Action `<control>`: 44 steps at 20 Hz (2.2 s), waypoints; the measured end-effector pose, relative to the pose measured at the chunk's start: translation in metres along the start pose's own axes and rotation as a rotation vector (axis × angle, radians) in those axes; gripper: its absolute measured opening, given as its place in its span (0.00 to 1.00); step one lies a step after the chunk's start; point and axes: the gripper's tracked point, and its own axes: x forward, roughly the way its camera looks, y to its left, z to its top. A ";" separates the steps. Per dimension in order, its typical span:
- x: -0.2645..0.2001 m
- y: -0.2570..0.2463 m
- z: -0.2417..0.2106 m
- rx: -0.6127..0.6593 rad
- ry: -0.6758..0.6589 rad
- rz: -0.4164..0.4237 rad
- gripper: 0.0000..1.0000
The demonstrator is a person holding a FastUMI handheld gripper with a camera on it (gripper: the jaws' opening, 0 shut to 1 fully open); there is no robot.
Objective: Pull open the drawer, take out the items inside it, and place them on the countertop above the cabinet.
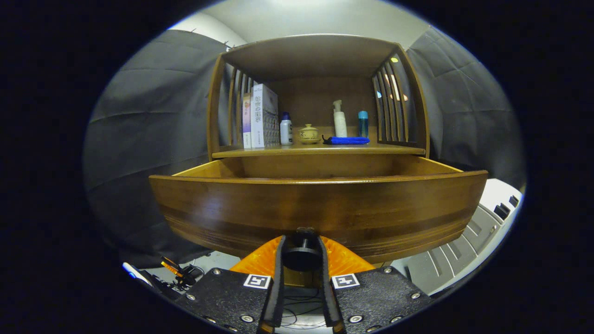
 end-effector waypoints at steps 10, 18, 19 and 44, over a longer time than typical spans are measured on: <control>-0.021 0.009 0.049 -0.025 -0.162 0.078 0.75; -0.012 0.006 0.098 0.011 -0.201 0.088 0.92; -0.005 0.005 0.101 0.009 -0.188 0.083 0.93; 0.108 -0.004 0.039 0.132 0.537 0.074 0.80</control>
